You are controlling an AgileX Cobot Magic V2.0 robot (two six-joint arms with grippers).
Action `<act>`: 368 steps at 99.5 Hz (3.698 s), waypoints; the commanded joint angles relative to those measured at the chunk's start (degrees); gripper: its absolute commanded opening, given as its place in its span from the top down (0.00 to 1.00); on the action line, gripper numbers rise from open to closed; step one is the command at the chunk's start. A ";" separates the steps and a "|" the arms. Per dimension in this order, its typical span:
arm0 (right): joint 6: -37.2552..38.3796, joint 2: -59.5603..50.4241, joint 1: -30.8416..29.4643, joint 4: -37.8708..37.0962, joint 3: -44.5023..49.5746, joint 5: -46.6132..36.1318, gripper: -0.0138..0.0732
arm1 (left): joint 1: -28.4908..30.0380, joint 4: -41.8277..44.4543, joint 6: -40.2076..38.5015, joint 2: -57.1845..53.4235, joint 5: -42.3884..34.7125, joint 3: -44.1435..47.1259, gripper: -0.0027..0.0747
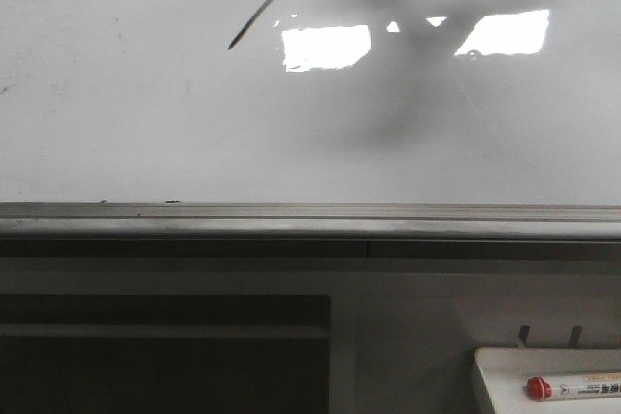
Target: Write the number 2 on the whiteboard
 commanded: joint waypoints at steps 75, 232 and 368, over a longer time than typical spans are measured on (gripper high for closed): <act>-2.43 12.52 9.25 8.40 3.34 -0.73 0.92 | 0.06 -2.34 -0.75 0.68 -7.27 -0.83 0.99; -2.53 -26.69 -10.07 13.91 -3.27 36.11 0.92 | 0.06 -13.21 0.13 3.43 -6.60 -1.46 0.60; -5.87 -12.96 29.32 15.07 -11.32 29.77 0.90 | 0.06 -37.73 22.55 27.02 13.80 -9.60 0.99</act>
